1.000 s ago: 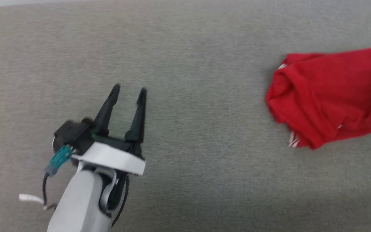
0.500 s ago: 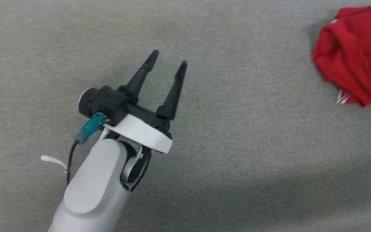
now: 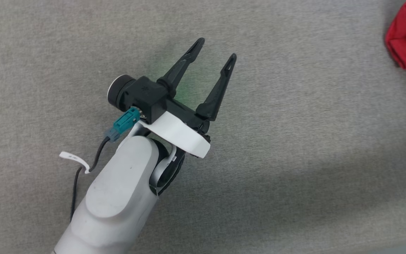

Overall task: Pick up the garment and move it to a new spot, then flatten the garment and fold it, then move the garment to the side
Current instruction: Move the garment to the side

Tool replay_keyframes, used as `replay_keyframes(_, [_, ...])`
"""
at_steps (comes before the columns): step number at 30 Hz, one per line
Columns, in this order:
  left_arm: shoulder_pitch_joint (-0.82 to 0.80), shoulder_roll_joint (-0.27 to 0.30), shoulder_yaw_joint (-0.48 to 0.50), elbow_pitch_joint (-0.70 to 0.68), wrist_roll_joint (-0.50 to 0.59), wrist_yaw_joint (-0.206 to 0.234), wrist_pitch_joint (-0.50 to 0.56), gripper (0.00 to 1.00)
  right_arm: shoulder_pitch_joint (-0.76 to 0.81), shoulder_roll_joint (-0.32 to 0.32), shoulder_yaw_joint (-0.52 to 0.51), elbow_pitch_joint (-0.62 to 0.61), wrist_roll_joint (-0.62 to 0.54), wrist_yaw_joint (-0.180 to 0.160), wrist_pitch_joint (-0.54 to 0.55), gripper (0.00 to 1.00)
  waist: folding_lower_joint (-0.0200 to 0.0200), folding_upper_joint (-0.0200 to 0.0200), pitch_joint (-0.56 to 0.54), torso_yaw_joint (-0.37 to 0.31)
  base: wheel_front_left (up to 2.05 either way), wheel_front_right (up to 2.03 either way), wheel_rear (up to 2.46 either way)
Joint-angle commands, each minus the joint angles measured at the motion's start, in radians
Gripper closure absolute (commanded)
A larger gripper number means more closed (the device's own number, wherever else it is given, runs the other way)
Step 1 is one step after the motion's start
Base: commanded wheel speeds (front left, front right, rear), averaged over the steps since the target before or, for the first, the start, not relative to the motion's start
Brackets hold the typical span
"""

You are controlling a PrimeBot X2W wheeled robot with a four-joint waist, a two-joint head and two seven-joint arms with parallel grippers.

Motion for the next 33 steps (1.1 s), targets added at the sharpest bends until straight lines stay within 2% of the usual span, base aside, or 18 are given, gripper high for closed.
replay_keyframes(1, [-0.021, 0.001, -0.007, 0.001, -0.004, -0.003, -0.005, 0.00, -0.021, 0.023, 0.008, 0.048, -0.012, -0.001, -0.030, 1.00, 0.0000, 0.0000, 0.012, 0.014, 0.00, 0.00, 0.00])
replay_keyframes(7, [-0.039, -0.005, -0.022, 0.003, -0.004, -0.003, -0.005, 0.00, -0.061, 0.069, 0.024, 0.193, -0.055, -0.001, -0.118, 1.00, 0.0000, 0.0000, 0.025, 0.047, 0.00, 0.00, 0.00])
replay_keyframes(9, [-0.038, -0.005, -0.020, 0.000, -0.005, -0.003, -0.005, 0.00, -0.070, 0.072, 0.030, 0.208, -0.066, -0.001, -0.134, 1.00, 0.0000, 0.0000, 0.026, 0.051, 0.00, 0.00, 0.00])
replay_keyframes(10, [-0.038, -0.005, -0.018, -0.002, -0.005, -0.003, -0.005, 0.00, -0.078, 0.077, 0.034, 0.226, -0.072, -0.001, -0.145, 0.93, 0.0000, 0.0000, 0.027, 0.054, 0.00, 0.00, 0.00])
replay_keyframes(12, [-0.034, -0.002, -0.010, -0.007, -0.004, -0.003, -0.005, 0.00, -0.093, 0.091, 0.034, 0.260, -0.080, -0.001, -0.158, 0.50, 0.0000, 0.0000, 0.026, 0.058, 0.00, 0.00, 0.00])
replay_keyframes(13, [-0.031, 0.000, -0.007, -0.009, -0.003, -0.003, -0.005, 0.00, -0.103, 0.097, 0.038, 0.272, -0.083, -0.001, -0.163, 0.00, 0.0000, 0.0000, 0.025, 0.059, 0.00, 0.00, 0.00])
replay_keyframes(21, [0.022, 0.016, 0.047, -0.031, 0.001, -0.003, -0.005, 0.00, -0.129, 0.118, 0.066, 0.279, -0.065, -0.001, -0.219, 0.00, 0.0000, 0.0000, -0.018, 0.055, 0.00, 0.00, 0.00])
replay_keyframes(33, [0.106, 0.036, 0.179, -0.032, -0.005, -0.003, -0.005, 0.00, -0.055, 0.161, 0.051, 0.200, 0.060, -0.001, -0.383, 0.00, 0.0000, 0.0000, -0.119, 0.063, 0.00, 0.00, 0.00])
